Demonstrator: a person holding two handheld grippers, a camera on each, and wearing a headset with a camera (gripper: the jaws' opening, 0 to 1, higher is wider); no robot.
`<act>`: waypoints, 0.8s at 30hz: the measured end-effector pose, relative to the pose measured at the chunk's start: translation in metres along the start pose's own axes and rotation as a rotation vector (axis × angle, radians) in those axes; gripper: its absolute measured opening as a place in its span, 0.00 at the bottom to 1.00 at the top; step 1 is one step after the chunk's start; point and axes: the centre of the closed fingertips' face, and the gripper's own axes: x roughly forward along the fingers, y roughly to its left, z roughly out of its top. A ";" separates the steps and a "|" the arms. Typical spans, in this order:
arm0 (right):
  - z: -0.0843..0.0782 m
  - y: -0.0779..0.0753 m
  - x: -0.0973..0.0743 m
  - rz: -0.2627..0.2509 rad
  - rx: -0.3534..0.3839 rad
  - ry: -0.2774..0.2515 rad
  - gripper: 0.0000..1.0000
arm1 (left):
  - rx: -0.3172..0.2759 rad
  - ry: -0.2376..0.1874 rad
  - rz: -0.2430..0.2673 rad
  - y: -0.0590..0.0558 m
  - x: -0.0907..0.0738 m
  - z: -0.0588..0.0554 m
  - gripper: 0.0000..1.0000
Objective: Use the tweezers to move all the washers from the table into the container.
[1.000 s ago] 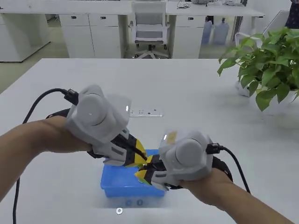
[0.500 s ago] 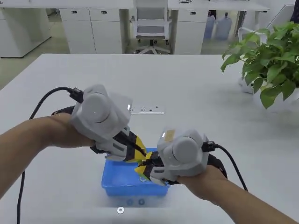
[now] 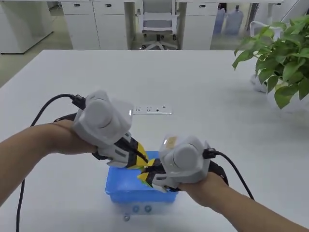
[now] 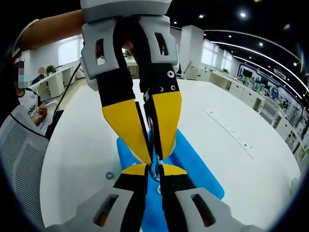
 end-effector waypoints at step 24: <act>-0.016 -0.003 0.010 0.032 0.020 0.038 0.12 | -0.040 0.015 -0.018 0.002 0.013 -0.014 0.07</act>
